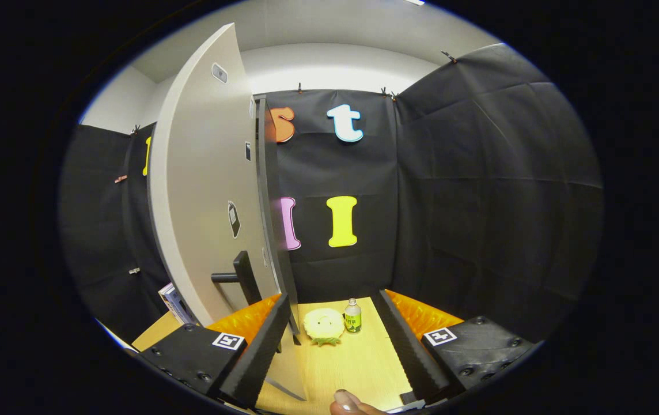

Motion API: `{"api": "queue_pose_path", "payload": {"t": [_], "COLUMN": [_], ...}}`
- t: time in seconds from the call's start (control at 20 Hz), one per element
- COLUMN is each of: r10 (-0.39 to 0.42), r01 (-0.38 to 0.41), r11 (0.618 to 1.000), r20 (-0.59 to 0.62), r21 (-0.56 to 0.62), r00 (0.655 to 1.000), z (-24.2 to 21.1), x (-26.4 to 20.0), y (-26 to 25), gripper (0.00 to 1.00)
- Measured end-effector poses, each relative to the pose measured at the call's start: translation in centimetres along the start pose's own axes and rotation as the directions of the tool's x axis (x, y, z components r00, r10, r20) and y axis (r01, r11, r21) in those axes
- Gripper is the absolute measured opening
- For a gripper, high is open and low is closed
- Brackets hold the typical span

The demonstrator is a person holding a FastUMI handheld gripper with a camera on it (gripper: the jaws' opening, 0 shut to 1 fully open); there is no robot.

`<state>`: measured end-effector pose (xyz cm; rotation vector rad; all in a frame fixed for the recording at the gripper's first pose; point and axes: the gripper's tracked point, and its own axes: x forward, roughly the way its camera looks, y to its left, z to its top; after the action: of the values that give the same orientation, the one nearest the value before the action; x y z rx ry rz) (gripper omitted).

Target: Open the shoe cabinet door, grab the shoes and put them into the shoe cabinet, then close the shoe cabinet door.

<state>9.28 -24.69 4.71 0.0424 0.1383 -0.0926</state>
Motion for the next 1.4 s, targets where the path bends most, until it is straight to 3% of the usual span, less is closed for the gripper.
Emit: {"api": "queue_pose_path", "payload": {"t": [0.3, 0.65, 1.4], "r10": [0.042, 0.034, 0.033], "r01": [-0.042, -0.034, -0.033], "r11": [0.999, 0.999, 0.999], "r20": [-0.002, -0.006, -0.020], "r21": [-0.017, -0.019, -0.010], "r00": [0.999, 0.999, 0.999], "z": [0.2, 0.0, -2.1], "x": [0.7, 0.4, -1.2], "y": [0.9, 2.2, 14.0], "gripper": [0.97, 0.96, 0.97]}}
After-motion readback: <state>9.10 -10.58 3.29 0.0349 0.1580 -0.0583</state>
